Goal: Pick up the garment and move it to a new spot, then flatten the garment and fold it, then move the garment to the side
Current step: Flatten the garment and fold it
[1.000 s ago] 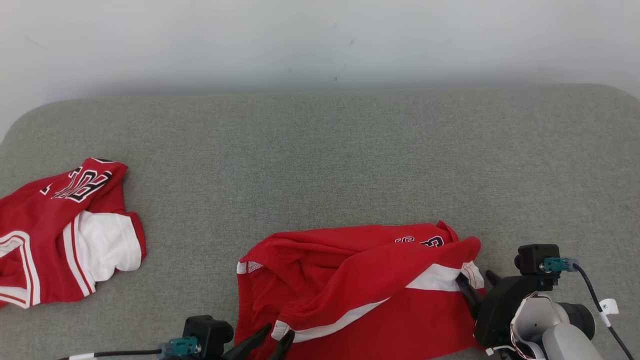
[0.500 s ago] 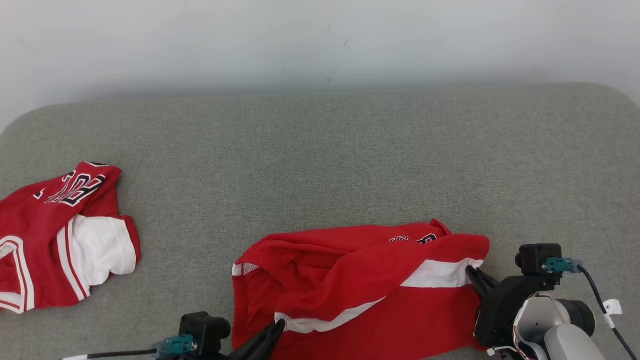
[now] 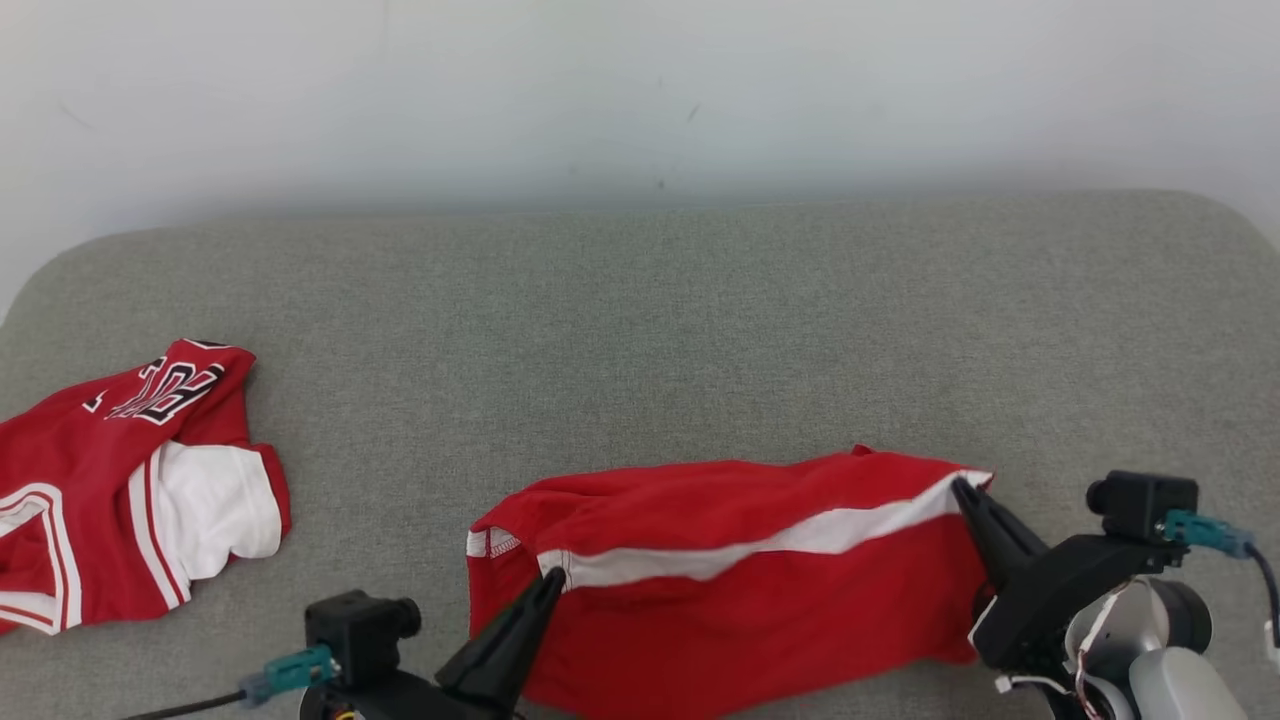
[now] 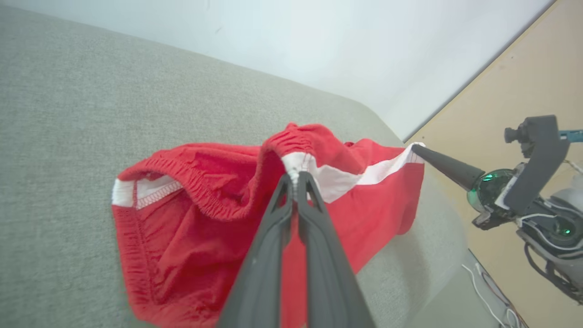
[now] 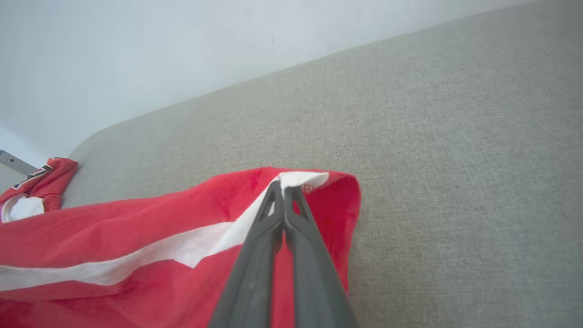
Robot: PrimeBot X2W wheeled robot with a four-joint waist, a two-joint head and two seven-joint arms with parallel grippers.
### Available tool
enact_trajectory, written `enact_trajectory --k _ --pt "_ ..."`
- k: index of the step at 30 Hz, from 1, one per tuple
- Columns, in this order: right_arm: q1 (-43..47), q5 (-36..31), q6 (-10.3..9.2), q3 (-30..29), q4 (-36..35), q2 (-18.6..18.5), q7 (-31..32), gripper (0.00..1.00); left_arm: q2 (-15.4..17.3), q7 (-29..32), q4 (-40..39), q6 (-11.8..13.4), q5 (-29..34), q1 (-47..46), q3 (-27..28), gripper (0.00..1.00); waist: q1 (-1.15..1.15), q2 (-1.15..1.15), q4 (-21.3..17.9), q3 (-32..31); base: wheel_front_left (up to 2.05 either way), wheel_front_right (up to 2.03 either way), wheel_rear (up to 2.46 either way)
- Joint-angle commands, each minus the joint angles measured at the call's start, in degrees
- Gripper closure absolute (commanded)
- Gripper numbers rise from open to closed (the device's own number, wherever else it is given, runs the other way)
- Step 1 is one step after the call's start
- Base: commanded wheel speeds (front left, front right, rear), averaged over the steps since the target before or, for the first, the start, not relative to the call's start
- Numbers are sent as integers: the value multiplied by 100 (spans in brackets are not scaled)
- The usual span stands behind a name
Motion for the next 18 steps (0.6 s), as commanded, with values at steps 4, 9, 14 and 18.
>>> enact_trajectory --k 4,9,14,18 --pt "-10 266 -13 -50 -633 -83 -184 100 19 -131 -330 -5 -540 -136 213 100 0 0 -35 -10 0 0 0" --pt "-146 425 -13 -120 -1238 -126 -352 100 150 -155 -670 -6 -1199 -408 553 100 0 0 -74 -45 0 0 0" --pt "-461 490 -13 -116 -1641 -212 -361 100 304 43 -869 -6 -1885 -930 916 100 0 0 -135 -92 0 0 0" --pt "-755 428 -13 -25 -1788 -324 -280 100 364 226 -865 14 -2159 -1344 1134 100 0 0 -201 -93 0 0 0"
